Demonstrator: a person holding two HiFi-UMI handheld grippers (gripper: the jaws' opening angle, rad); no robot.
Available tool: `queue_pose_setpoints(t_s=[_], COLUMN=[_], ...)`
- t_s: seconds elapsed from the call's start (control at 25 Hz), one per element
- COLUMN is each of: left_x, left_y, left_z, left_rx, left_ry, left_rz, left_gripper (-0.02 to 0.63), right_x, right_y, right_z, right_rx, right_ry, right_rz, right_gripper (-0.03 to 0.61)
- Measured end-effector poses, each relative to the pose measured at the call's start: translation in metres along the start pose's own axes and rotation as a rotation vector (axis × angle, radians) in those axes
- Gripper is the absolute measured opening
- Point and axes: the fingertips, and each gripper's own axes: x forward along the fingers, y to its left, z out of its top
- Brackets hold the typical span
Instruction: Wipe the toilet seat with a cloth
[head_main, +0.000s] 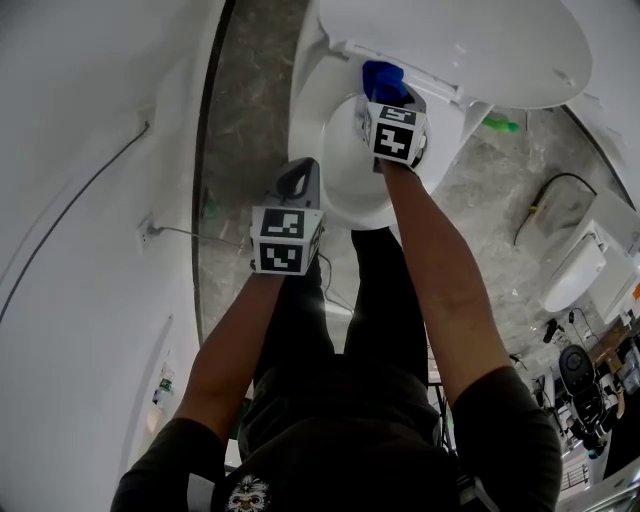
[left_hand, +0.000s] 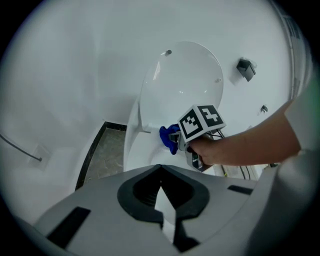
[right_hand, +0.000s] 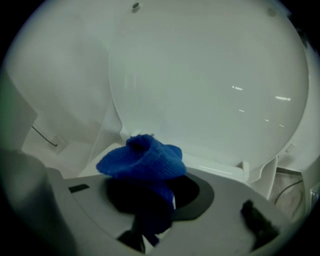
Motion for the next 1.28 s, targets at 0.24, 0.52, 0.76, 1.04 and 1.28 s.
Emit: queue_pose_setpoints(t_s=[0.24, 0.52, 0.76, 1.04, 1.28], left_x=[0.007, 0.014, 0.020, 0.027, 0.030], left_y=[-0.013, -0.023, -0.042, -0.062, -0.065], left_z=[-0.007, -0.020, -0.020, -0.025, -0.031], left_rx=[0.052, 0.105, 0.124, 0.113, 0.134], left_ry=[0.032, 0.070, 0.066, 0.076, 0.092], left_rz=[-0.027, -0.039, -0.087, -0.117, -0.125], left_gripper=[0.011, 0.011, 0.011, 0.011, 0.011], right_x=[-0.016, -0.039, -0.059, -0.088, -0.119], right_y=[-0.050, -0.093, -0.112, -0.110, -0.085], right_z=[-0.024, -0.062, -0.094, -0.149, -0.199], right_rx=[0.019, 0.091, 0.173, 0.120, 0.014], right_ry=[0.012, 0.050, 0.071, 0.128, 0.192], right_rz=[-0.068, -0.099, -0.108, -0.075, -0.014], right_gripper=[0.103, 0.104, 0.104, 0.103, 0.103])
